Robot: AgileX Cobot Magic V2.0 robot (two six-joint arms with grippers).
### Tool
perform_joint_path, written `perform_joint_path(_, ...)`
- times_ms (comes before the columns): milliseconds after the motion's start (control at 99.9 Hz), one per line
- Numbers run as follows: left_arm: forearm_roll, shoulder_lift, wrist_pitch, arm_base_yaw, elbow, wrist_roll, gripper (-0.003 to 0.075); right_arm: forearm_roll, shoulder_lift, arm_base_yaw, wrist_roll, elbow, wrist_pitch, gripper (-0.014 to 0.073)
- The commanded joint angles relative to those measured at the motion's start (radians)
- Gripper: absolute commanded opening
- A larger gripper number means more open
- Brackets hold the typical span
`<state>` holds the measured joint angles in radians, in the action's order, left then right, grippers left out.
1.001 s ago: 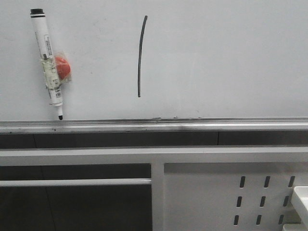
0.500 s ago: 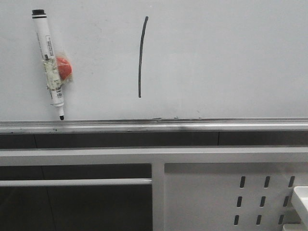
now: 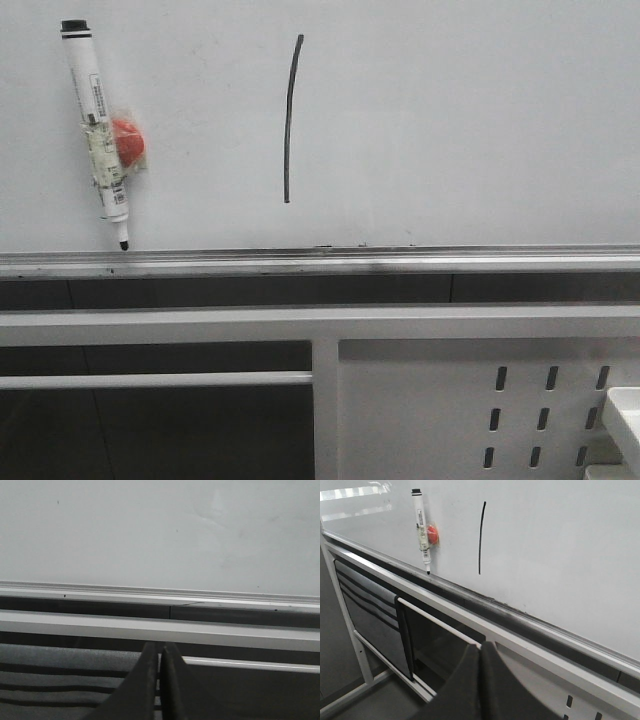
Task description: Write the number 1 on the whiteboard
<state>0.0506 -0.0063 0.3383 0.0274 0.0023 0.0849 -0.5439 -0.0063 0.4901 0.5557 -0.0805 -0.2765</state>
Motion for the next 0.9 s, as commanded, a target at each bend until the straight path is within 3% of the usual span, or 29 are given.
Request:
perform_joint_path(0,0.012,-0.022,-0.051,-0.017,0.038,0.034,-0.0020,-0.016,-0.016,-0.006,-0.001,-0.024,0.066,-0.0059)
perform_joint_path(891,0.004,-0.022,-0.049,-0.030,0.036,0.035,-0.0020,-0.016,-0.016,-0.006,-0.001,-0.024,0.066,-0.0059)
